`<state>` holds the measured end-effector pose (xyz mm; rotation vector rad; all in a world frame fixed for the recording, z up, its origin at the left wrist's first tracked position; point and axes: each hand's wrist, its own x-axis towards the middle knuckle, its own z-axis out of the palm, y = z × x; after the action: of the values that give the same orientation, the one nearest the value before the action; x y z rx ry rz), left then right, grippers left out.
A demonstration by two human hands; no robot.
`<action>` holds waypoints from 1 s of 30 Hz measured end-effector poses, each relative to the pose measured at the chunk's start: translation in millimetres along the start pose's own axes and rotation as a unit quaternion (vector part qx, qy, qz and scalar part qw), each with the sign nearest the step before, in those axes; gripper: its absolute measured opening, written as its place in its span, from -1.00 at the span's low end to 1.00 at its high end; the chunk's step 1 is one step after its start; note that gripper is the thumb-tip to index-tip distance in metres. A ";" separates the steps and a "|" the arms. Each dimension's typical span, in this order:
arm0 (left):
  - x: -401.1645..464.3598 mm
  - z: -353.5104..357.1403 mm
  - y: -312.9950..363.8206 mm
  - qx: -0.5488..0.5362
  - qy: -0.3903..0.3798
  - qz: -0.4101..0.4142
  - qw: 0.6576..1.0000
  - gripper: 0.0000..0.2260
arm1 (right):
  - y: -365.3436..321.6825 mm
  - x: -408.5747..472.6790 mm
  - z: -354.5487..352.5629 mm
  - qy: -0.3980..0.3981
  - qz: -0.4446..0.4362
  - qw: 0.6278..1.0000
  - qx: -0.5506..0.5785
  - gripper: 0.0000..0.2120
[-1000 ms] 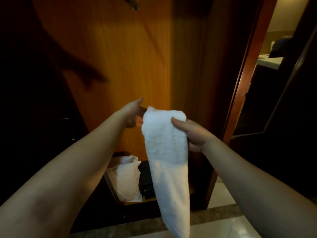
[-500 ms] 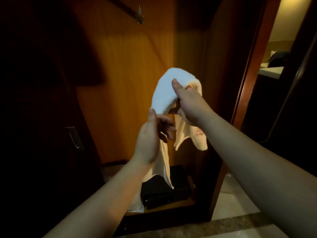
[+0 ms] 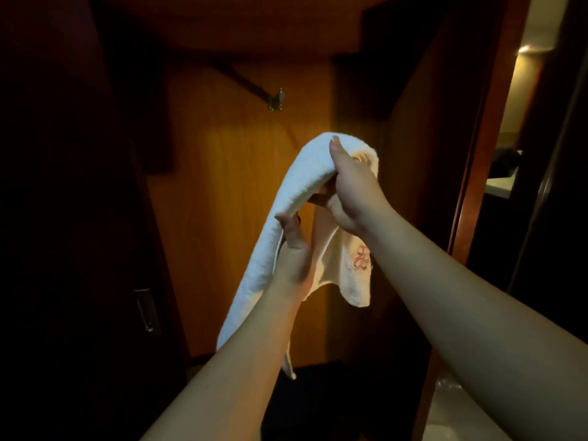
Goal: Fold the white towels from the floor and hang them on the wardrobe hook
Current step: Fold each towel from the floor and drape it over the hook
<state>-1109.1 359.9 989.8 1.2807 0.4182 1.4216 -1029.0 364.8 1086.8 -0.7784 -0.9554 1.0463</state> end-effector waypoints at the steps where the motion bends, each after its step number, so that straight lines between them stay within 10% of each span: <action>1: 3.0 -3.5 9.2 -0.010 0.015 0.002 1.000 -0.31 | 1.0 3.4 -0.4 0.013 -0.004 1.000 -0.002 -0.33; 4: 18.0 -17.7 34.6 -0.040 0.172 -0.015 0.984 -0.07 | 8.1 11.0 -0.3 0.063 -0.040 0.994 -0.082 -0.41; 9: 45.3 -52.4 75.7 0.005 0.224 -0.048 0.973 -0.71 | 17.9 28.1 3.8 0.123 -0.075 0.969 -0.201 -0.32; 24: 192.4 -98.6 149.3 0.123 0.016 -0.016 0.992 -0.57 | -21.8 145.1 40.6 0.154 -0.132 0.957 -0.206 -0.57; 30: 286.6 -104.8 153.4 0.154 -0.029 0.013 0.988 -0.40 | -51.3 240.1 40.1 0.074 -0.205 0.947 -0.236 -0.26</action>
<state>-1211.4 600.4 1209.8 1.5769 0.6009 1.3738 -1000.7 578.3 1211.2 -0.9788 -1.1930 0.3903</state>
